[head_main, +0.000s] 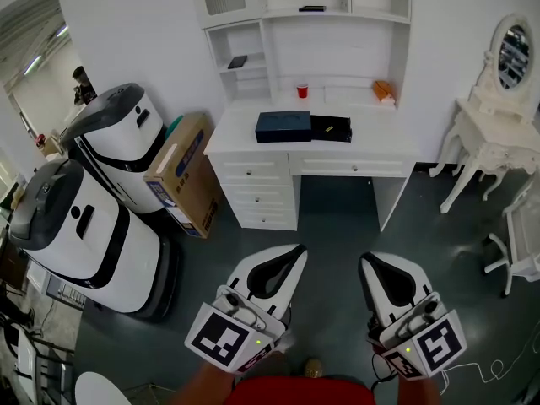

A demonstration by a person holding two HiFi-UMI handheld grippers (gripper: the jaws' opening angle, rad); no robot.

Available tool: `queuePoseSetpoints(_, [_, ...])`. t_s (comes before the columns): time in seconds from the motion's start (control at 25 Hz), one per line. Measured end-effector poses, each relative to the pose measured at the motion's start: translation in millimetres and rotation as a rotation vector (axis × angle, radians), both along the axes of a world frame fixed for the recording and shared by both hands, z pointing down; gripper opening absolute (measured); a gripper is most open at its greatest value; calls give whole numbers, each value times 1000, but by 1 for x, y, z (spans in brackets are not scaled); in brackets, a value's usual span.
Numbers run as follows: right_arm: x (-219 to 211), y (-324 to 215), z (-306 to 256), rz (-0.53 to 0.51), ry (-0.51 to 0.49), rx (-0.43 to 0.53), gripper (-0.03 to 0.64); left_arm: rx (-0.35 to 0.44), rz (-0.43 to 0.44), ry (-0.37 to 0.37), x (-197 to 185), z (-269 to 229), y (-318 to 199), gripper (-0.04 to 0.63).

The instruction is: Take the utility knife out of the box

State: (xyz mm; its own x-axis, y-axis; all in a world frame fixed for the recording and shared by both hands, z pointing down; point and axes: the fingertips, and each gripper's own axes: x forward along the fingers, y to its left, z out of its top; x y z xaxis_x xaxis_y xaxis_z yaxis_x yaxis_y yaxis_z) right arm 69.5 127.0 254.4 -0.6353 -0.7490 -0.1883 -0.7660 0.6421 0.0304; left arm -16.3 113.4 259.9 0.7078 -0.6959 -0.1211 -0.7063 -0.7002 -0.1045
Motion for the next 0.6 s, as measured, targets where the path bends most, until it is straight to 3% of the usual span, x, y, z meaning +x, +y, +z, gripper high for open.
queuePoseSetpoints(0.6, [13,-62,13,-26,26,-20,3,8,-35,16,8,8,-64,9])
